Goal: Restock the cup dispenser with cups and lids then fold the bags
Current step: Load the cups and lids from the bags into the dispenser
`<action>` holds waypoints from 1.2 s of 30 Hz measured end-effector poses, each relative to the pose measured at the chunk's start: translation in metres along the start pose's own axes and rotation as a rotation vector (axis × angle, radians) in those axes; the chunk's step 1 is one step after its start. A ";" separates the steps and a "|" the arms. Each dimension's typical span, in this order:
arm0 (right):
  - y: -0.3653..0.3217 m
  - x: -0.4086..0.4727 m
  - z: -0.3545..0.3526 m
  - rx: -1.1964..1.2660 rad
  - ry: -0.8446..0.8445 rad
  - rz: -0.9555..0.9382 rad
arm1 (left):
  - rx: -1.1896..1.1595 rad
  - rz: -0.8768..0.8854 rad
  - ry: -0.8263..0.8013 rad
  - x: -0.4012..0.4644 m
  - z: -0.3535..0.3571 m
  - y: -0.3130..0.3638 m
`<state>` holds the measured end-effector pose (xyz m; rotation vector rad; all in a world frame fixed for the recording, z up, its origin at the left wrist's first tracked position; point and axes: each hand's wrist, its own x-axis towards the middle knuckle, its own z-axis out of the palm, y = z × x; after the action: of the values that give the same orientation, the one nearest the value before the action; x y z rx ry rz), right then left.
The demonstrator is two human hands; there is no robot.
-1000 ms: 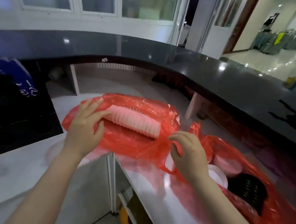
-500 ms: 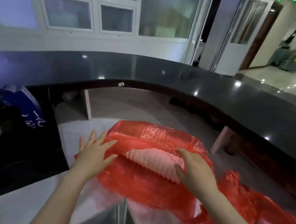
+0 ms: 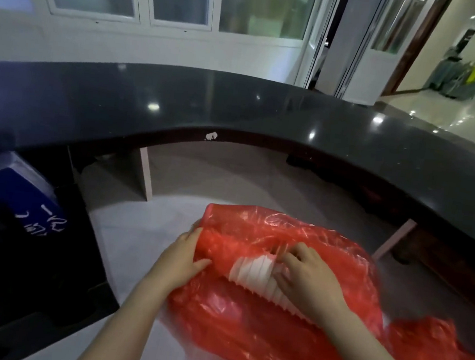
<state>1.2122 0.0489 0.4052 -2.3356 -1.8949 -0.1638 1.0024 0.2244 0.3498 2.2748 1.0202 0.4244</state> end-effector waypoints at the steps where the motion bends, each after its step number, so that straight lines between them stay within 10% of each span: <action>1: -0.003 0.002 0.000 -0.027 -0.032 0.006 | -0.038 -0.011 0.035 0.002 -0.002 -0.003; 17: -0.071 0.020 0.034 -0.308 0.053 -0.013 | -0.073 -0.256 0.250 0.021 0.002 0.010; 36: -0.052 -0.017 -0.036 0.237 0.390 -0.142 | -0.440 -0.083 0.148 -0.021 -0.008 0.055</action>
<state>1.1574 0.0367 0.4399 -1.8569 -1.7727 -0.3586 1.0161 0.1831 0.3903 1.8242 0.9772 0.7142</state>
